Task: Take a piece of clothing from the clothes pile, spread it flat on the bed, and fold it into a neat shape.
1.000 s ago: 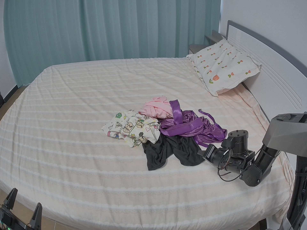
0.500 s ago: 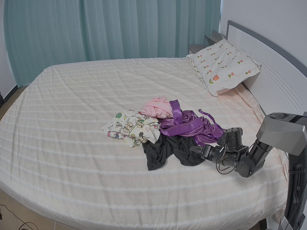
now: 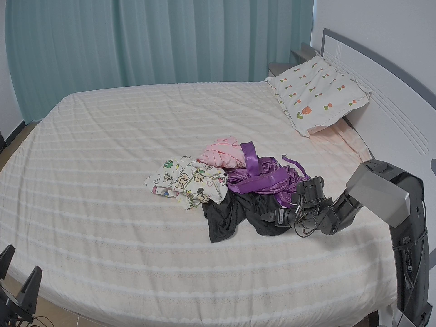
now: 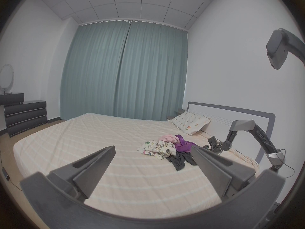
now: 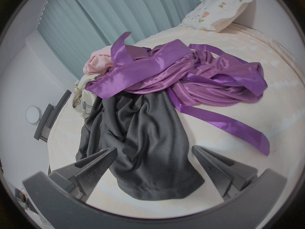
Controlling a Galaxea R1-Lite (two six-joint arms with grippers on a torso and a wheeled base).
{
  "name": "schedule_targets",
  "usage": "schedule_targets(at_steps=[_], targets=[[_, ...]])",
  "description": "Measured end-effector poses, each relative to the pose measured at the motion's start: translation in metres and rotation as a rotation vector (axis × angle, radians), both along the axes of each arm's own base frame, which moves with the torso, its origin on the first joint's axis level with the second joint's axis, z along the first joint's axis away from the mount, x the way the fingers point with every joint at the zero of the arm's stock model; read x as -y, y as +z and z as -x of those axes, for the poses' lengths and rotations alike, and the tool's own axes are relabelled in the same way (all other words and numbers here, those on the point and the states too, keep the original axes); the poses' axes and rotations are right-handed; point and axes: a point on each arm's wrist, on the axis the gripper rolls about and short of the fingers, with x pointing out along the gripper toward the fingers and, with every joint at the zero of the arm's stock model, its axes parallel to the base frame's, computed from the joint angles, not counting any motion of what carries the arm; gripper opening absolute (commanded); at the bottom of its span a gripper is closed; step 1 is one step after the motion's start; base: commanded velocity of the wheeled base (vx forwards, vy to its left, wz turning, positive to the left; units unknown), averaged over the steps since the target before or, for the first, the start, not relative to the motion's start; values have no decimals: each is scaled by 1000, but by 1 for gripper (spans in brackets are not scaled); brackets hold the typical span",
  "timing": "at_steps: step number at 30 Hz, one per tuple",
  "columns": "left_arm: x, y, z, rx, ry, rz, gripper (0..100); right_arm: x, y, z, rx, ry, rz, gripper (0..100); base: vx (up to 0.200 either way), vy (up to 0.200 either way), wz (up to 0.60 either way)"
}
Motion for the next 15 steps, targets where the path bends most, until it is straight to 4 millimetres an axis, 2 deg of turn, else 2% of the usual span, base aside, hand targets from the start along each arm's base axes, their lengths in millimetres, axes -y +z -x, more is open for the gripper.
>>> schedule_targets(at_steps=[7,8,15], targets=[[0,-3,0,-2,-15,0,100,-24,-10,-2,18,75,36,100,0,0,0],[0,-4,0,-3,-15,0,100,-26,-11,-2,21,81,43,0,0,0,0],[1,-4,0,-5,-26,0,100,-28,-17,-1,35,106,91,0,0,0,0]])
